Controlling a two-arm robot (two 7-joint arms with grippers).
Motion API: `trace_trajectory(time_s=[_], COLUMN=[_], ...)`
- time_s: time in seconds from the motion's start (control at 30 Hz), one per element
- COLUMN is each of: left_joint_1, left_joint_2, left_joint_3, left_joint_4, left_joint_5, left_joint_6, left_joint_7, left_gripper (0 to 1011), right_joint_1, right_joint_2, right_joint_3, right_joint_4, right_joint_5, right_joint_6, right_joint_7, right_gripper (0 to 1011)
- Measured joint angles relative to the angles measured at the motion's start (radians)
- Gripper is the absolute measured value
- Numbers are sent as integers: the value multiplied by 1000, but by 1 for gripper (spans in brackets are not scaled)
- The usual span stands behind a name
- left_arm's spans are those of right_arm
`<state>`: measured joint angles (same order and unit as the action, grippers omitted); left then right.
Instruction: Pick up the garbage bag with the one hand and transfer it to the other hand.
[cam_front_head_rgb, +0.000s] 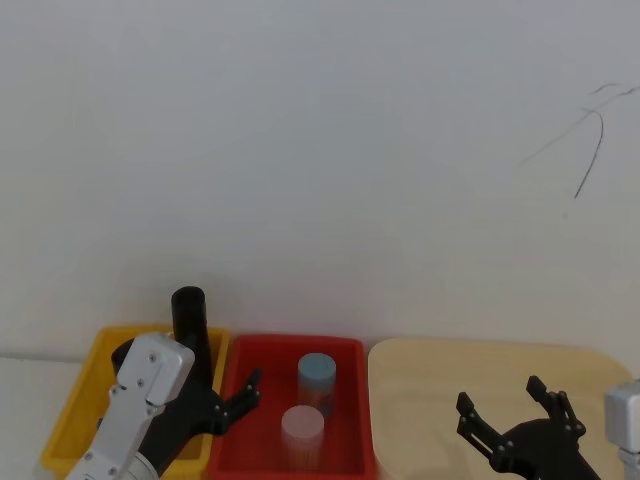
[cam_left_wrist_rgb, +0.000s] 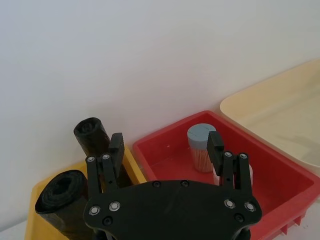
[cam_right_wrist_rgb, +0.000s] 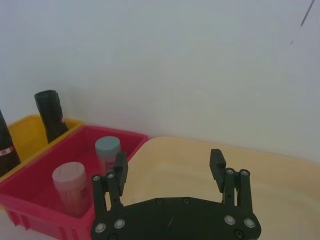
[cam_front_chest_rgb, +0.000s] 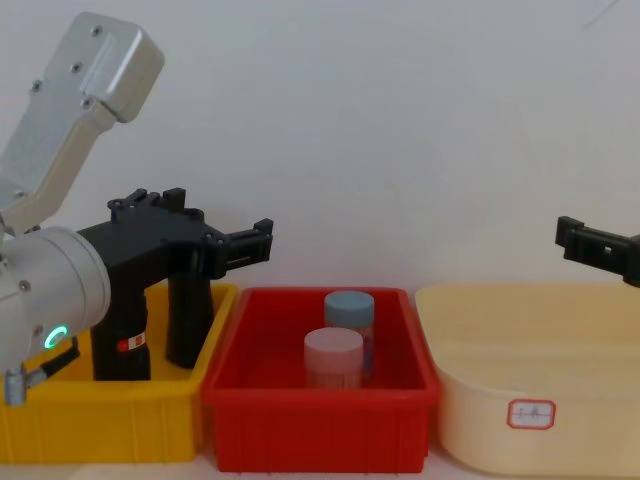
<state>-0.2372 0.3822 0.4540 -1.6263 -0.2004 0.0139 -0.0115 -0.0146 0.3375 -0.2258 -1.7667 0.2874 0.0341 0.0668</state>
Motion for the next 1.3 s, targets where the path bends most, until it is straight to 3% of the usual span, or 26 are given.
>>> trace_trajectory(time_s=[0.23,0.5,0.93,1.3], left_joint_1=[3,28,99,108], left_joint_2=[12,54,147,180], left_joint_3=[-8,-38,-127,-177], left_joint_4=[-7,-32,-71,-41], left_joint_5=[-9,-54,-144,-168], left_joint_6=[1,2,-1,-3], left_joint_7=[-23,-83,-179,-207], left_gripper=[1002,1002,1002,1002], right_joint_1=[0,0,0,0], right_joint_2=[0,0,0,0], right_joint_3=[0,0,0,0], right_joint_4=[0,0,0,0], right_joint_5=[0,0,0,0], right_joint_6=[0,0,0,0], right_joint_7=[0,0,0,0], right_gripper=[1000,1000,1000,1000])
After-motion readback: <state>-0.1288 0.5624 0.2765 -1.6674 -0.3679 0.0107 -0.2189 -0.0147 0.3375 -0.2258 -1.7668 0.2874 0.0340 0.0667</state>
